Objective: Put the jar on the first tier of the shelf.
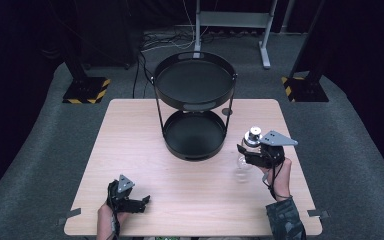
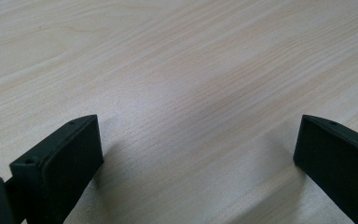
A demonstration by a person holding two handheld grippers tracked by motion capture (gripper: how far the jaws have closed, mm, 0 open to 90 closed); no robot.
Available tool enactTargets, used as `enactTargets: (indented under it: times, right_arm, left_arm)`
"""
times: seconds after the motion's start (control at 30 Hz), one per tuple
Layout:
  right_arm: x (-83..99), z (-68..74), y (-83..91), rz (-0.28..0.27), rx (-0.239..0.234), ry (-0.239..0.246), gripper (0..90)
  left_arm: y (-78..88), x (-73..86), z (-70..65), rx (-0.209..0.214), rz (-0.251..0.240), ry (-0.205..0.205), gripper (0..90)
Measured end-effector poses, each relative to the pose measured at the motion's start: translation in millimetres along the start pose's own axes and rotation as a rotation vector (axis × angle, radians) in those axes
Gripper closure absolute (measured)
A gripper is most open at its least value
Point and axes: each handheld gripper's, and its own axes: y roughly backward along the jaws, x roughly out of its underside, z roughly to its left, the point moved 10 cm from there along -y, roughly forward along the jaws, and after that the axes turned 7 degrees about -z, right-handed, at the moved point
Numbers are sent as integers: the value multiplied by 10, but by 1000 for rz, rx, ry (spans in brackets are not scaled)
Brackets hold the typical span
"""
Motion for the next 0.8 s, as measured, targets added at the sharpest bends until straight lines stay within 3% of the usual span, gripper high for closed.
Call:
enactTargets:
  times: [0.8]
  right_arm:
    - [-105,56,-141,3,-29,-3,306]
  left_arm:
    - [-2,2,0,6,2,2,9]
